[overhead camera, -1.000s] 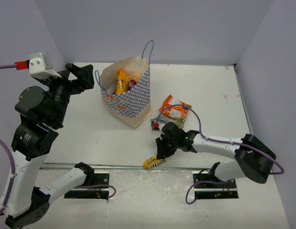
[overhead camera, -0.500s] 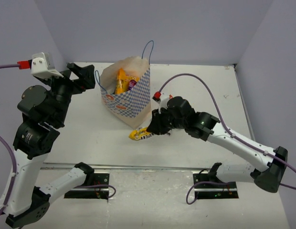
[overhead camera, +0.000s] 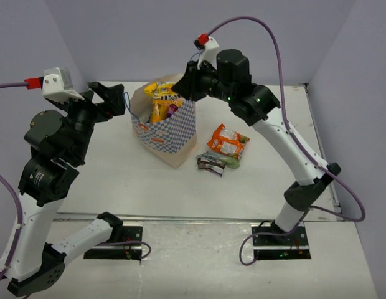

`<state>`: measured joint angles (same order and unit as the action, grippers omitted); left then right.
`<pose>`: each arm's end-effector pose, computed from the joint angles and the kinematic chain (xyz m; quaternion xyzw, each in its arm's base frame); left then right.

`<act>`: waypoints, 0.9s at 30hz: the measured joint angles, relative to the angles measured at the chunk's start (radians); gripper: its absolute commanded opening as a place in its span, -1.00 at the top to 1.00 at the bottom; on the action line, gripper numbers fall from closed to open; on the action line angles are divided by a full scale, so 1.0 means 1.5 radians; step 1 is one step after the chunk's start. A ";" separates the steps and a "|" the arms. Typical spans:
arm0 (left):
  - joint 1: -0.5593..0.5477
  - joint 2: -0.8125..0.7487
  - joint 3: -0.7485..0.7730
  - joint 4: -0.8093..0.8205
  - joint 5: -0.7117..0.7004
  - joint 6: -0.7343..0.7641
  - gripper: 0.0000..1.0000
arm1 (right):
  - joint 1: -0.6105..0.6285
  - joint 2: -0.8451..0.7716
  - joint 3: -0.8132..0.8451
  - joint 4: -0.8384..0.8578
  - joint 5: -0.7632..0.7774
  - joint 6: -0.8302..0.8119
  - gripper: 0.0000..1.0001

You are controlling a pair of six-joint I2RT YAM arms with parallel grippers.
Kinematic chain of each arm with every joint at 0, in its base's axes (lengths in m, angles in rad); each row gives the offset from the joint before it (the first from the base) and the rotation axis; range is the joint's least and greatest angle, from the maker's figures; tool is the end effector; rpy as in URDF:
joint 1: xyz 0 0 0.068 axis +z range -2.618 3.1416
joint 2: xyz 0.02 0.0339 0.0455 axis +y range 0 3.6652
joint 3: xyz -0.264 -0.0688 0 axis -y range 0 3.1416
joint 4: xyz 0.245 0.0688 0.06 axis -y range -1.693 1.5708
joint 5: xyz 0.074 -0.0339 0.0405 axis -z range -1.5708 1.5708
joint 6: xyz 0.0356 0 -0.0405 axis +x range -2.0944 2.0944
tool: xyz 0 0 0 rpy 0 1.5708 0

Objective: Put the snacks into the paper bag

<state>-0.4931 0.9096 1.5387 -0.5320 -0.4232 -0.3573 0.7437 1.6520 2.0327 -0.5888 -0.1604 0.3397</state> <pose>0.1185 -0.0471 0.5249 -0.1106 0.6660 -0.1701 0.7178 0.2562 0.2434 0.5008 -0.2048 0.7484 0.3770 0.5058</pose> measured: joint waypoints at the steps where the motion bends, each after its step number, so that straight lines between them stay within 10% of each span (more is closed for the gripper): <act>1: 0.000 0.000 0.000 0.000 0.000 0.000 -1.00 | -0.003 0.035 0.042 0.003 -0.001 0.000 0.98; 3: 0.000 0.001 0.000 0.000 -0.001 0.000 -1.00 | -0.008 0.099 0.109 0.010 -0.004 0.002 0.46; 5: 0.000 0.003 0.001 0.000 -0.003 0.001 -1.00 | -0.011 0.153 0.154 0.015 -0.003 0.012 -0.80; 6: 0.000 0.006 0.002 -0.001 -0.003 0.001 -1.00 | -0.012 0.183 0.172 0.022 -0.002 0.017 -0.98; 15: 0.000 0.037 0.009 -0.001 -0.003 0.001 -1.00 | -0.020 0.185 0.080 0.044 0.044 0.016 -0.98; 27: -0.026 0.143 0.033 -0.001 0.061 0.004 -1.00 | -0.102 -0.269 -0.410 0.086 0.111 0.042 -0.98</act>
<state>-0.5320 1.1244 1.5883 -0.5335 -0.3325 -0.3511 0.5903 1.2491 1.4181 -0.4591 0.0063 0.4030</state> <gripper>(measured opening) 0.997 0.987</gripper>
